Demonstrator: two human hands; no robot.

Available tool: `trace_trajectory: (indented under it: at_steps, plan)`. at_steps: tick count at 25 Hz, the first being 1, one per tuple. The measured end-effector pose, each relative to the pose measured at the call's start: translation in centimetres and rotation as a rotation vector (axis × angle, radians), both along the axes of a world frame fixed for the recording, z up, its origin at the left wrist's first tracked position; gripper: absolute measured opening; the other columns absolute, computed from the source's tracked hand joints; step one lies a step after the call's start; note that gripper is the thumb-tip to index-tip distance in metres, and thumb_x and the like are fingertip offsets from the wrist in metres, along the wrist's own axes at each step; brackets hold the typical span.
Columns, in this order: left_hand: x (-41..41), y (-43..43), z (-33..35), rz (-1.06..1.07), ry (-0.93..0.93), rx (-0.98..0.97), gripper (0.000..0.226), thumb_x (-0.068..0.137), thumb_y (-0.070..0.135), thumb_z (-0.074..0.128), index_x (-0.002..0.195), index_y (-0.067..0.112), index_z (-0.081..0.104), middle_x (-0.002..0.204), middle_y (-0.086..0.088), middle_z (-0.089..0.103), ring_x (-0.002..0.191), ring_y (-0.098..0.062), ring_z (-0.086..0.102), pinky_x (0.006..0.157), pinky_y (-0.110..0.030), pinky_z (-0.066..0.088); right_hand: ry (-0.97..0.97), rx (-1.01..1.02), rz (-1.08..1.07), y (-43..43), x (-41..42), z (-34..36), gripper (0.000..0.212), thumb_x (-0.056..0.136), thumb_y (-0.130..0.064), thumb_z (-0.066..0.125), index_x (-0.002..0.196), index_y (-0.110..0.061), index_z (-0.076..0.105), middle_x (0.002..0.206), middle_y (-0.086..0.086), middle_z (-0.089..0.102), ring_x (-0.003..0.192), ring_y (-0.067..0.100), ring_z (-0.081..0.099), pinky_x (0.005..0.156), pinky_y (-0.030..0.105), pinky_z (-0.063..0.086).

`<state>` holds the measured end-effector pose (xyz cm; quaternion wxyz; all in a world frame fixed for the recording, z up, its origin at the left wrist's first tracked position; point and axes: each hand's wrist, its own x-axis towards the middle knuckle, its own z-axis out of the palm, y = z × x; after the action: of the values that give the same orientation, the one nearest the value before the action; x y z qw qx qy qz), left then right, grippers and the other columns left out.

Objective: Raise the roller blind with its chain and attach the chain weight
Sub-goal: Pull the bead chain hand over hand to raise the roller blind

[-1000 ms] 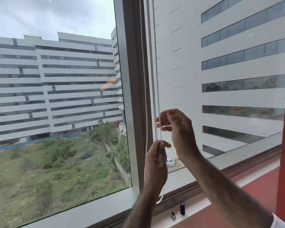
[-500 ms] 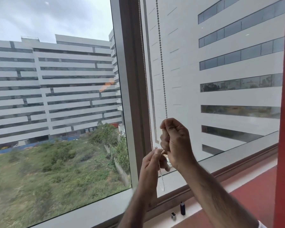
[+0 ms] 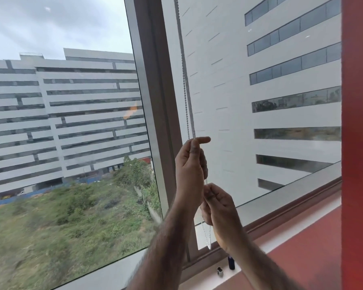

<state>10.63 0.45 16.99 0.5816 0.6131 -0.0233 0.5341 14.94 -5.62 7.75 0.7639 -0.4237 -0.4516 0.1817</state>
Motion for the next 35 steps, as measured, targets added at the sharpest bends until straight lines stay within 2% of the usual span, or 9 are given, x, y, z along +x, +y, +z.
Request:
trace_trajectory:
  at_steps: [4,8,13,18,21,25,28,31,35]
  plan:
    - [-0.2,1.1,-0.3,0.064,-0.063,0.056,0.032,0.112,0.022,0.044,0.093,0.017,0.070,0.052,0.011,0.030,0.041,-0.003,0.023,0.041,-0.017,0.022,-0.054,-0.100,-0.104,0.0,0.7,0.3,0.039,0.100,-0.040,0.049,0.084,-0.007,0.065,0.068,0.017,0.061,0.058,0.020,0.056,0.053,0.022,0.045]
    - [-0.9,2.1,-1.2,0.143,-0.095,0.109,0.030,0.111,0.021,0.045,0.095,0.012,0.068,0.052,0.008,0.033,0.042,-0.008,0.024,0.043,-0.022,0.021,-0.116,-0.081,-0.283,0.3,1.8,3.1,0.037,0.106,-0.034,0.048,0.094,-0.007,0.070,0.090,0.009,0.076,0.084,0.024,0.072,0.076,0.031,0.055]
    - [-1.7,1.9,-1.2,0.132,-0.103,0.148,0.030,0.108,0.023,0.046,0.093,0.010,0.068,0.052,0.014,0.043,0.042,-0.005,0.028,0.043,-0.019,0.025,-0.172,0.060,-0.304,0.1,1.1,9.5,0.031,0.108,-0.022,0.047,0.097,-0.003,0.069,0.094,0.014,0.078,0.087,0.026,0.075,0.075,0.032,0.057]
    - [-2.6,1.3,-0.9,0.054,-0.054,0.107,0.039,0.112,0.019,0.042,0.079,0.024,0.062,0.049,0.016,0.040,0.039,0.001,0.030,0.038,-0.016,0.028,-0.181,0.056,-0.155,0.9,-0.7,11.4,0.031,0.107,-0.023,0.048,0.100,-0.001,0.069,0.088,0.013,0.072,0.081,0.018,0.070,0.067,0.032,0.057]
    - [-3.4,1.2,-1.2,0.018,-0.044,0.080,0.035,0.112,0.020,0.040,0.084,0.015,0.060,0.049,0.015,0.044,0.039,0.001,0.034,0.038,-0.016,0.029,-0.152,0.044,-0.091,1.2,-1.2,8.5,0.043,0.108,-0.037,0.042,0.110,-0.007,0.073,0.086,0.014,0.072,0.077,0.020,0.069,0.058,0.028,0.056]
    - [-4.4,2.0,-4.2,0.009,-0.027,0.002,0.031,0.111,0.024,0.042,0.100,0.008,0.066,0.054,0.012,0.037,0.044,-0.002,0.032,0.041,-0.018,0.029,-0.160,-0.039,-0.064,2.2,-1.6,2.0,0.057,0.103,-0.042,0.039,0.105,0.007,0.067,0.096,0.031,0.069,0.084,0.022,0.067,0.071,0.027,0.056]
    - [-4.6,3.2,-9.0,0.023,0.040,-0.050,0.028,0.110,0.022,0.045,0.103,0.010,0.068,0.058,0.007,0.034,0.048,-0.005,0.029,0.045,-0.022,0.027,-0.167,-0.121,-0.127,3.1,-1.3,-3.1,0.051,0.107,-0.034,0.043,0.095,0.009,0.066,0.093,0.029,0.070,0.082,0.022,0.067,0.073,0.025,0.054]
    - [-5.0,4.1,-15.4,0.027,0.142,-0.104,0.023,0.109,0.018,0.048,0.105,0.004,0.066,0.058,0.006,0.045,0.048,-0.004,0.040,0.047,-0.019,0.036,-0.107,-0.237,-0.273,3.0,-0.4,-7.4,0.037,0.106,-0.031,0.053,0.088,-0.003,0.070,0.086,0.015,0.075,0.079,0.024,0.071,0.075,0.038,0.056]
    - [-6.2,6.3,-22.6,0.045,0.275,-0.181,0.027,0.101,0.031,0.058,0.108,0.007,0.068,0.072,-0.006,0.061,0.069,-0.015,0.062,0.072,-0.026,0.052,-0.001,-0.378,-0.404,2.5,0.5,-12.6,0.023,0.102,-0.013,0.057,0.086,-0.005,0.070,0.083,0.015,0.073,0.072,0.017,0.066,0.067,0.034,0.053]
